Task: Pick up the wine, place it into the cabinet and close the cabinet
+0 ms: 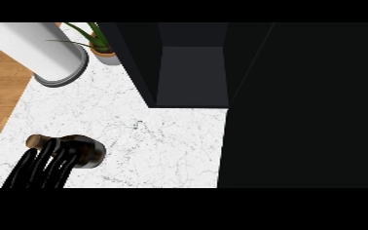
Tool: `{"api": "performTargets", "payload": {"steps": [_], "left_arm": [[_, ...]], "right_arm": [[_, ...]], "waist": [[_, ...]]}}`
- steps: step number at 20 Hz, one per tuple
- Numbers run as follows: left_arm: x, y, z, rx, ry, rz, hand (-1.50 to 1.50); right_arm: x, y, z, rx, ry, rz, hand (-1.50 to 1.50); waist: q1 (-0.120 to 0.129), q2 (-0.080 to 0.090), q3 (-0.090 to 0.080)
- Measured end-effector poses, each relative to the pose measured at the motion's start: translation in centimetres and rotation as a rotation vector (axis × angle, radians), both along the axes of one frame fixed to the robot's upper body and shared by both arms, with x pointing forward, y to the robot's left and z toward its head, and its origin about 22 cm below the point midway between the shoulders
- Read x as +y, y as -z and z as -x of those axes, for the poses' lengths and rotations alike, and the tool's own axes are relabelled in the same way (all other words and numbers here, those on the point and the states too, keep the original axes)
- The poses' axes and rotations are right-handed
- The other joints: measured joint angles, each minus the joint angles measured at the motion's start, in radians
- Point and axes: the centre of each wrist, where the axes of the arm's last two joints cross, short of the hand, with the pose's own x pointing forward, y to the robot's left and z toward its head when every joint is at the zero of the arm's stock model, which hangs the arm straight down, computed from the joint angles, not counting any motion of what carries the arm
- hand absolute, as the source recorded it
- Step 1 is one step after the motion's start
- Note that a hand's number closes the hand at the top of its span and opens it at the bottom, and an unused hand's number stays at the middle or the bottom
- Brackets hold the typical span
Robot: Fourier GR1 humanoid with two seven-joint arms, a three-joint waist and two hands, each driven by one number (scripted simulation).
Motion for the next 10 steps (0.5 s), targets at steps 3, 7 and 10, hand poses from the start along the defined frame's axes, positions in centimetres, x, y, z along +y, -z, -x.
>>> {"api": "performTargets", "payload": {"steps": [3, 7, 10], "left_arm": [[0.8, -0.2, 0.0, 0.004, -0.037, -0.029, -1.50], [1.8, -0.6, -0.2, 0.009, -0.082, -0.063, -1.50], [2.9, -0.9, -0.2, 0.010, -0.116, -0.103, -1.50]], "right_arm": [[0.1, 0.0, 0.2, 0.003, 0.004, -0.002, -1.50], [0.1, -0.2, 0.2, 0.005, 0.008, 0.009, -1.50], [0.1, -0.7, 0.0, -0.003, 0.017, 0.010, -1.50]], "waist": [[-0.002, -0.001, 0.000], [-0.003, -0.001, 0.000], [0.000, -0.001, 0.000]]}}
